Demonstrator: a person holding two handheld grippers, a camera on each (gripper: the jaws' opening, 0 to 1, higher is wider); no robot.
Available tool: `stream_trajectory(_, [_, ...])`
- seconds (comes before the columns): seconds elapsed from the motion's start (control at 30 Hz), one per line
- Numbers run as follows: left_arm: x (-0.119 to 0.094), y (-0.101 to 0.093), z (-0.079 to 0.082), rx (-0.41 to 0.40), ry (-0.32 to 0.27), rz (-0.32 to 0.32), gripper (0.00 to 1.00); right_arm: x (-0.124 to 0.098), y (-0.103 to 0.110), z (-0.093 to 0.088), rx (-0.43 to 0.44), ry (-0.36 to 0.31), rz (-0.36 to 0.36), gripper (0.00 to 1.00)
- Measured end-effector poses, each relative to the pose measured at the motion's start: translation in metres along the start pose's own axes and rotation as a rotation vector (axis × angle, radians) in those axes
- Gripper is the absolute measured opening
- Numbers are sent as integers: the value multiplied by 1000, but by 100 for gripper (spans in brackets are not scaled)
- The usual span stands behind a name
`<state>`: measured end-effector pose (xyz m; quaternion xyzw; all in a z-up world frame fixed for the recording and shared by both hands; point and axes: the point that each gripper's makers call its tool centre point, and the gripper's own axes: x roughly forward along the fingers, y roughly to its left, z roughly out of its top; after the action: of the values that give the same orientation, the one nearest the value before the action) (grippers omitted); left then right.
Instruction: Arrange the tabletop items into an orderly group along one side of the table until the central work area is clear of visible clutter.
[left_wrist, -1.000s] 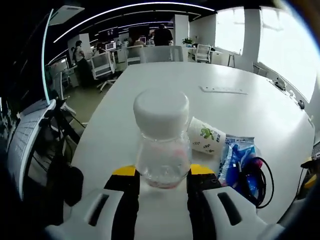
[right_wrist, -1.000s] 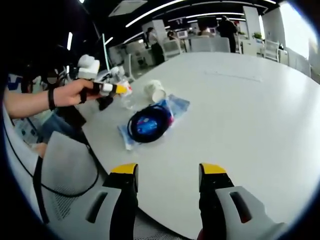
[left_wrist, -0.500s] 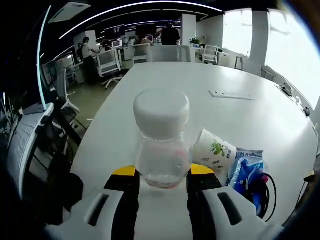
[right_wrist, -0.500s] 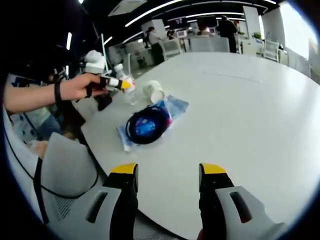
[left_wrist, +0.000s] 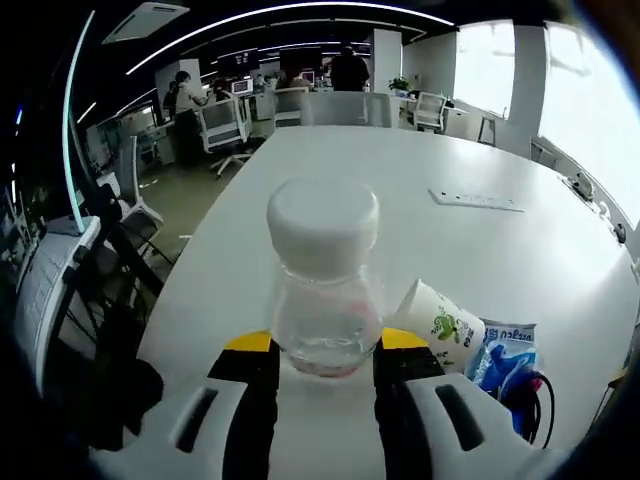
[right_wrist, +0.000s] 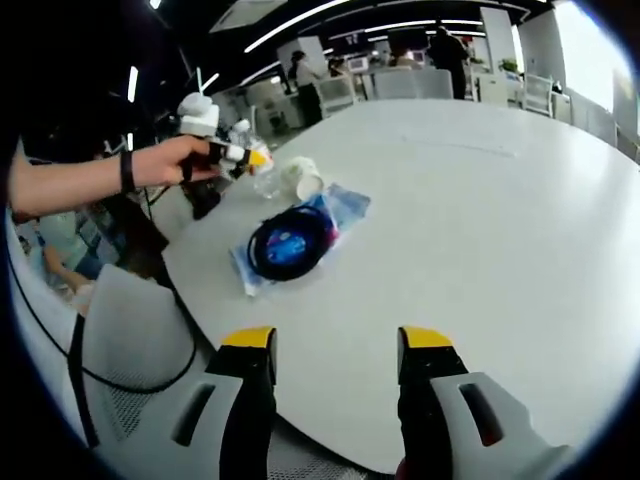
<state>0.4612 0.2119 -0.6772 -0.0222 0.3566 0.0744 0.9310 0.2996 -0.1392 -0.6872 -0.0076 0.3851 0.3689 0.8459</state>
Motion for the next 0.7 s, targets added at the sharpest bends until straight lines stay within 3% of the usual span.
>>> stream_trajectory(0.57, [8, 0, 8, -13, 4, 13, 37, 7, -3, 4, -2, 6, 7, 47])
stream_trajectory(0.7, [9, -5, 9, -21, 3, -26, 37, 8, -2, 3, -7, 11, 15, 47])
